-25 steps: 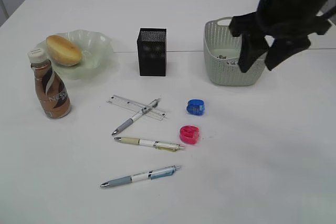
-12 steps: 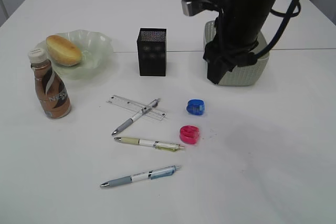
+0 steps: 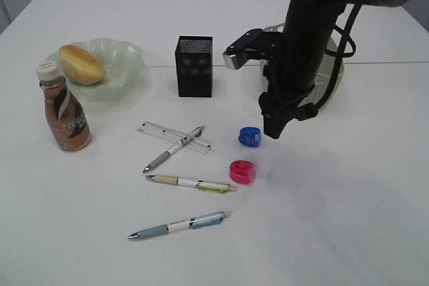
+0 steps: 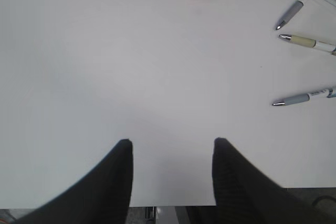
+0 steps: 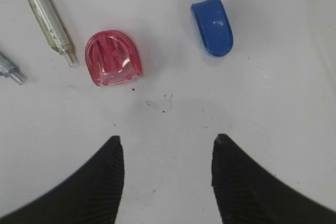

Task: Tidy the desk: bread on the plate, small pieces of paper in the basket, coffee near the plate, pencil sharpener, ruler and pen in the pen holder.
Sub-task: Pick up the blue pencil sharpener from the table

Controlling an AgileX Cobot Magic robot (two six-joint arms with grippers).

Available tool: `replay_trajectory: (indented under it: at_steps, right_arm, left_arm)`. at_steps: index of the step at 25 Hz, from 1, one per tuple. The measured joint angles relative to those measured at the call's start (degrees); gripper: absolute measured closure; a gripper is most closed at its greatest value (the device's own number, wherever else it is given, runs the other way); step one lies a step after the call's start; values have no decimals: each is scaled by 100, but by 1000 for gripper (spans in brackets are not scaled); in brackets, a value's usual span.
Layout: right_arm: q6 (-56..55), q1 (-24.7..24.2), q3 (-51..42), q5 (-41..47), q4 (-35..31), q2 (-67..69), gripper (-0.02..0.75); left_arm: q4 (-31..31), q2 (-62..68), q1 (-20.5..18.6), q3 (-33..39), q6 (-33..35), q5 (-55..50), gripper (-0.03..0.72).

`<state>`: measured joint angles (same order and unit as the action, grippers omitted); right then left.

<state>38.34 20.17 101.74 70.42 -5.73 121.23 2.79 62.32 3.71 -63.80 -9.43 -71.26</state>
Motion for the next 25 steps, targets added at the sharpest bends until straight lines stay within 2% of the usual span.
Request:
replay_trajectory:
  at_steps: [9,14,21,25]
  right_arm:
    - [1183,0,0,-493,11,139,339]
    - [1434,0,0,-803,8,229,339]
    - [1946,0,98,-929,-425,412,339]
    - [2014,0,252,-942,-458,414,339]
  left_arm:
    - [0,0,0,0,0,0,336]
    - [0,0,0,0,0,0,340]
    - [0,0,0,0,0,0,343]
    - [-68,0,0,0,10,0,344]
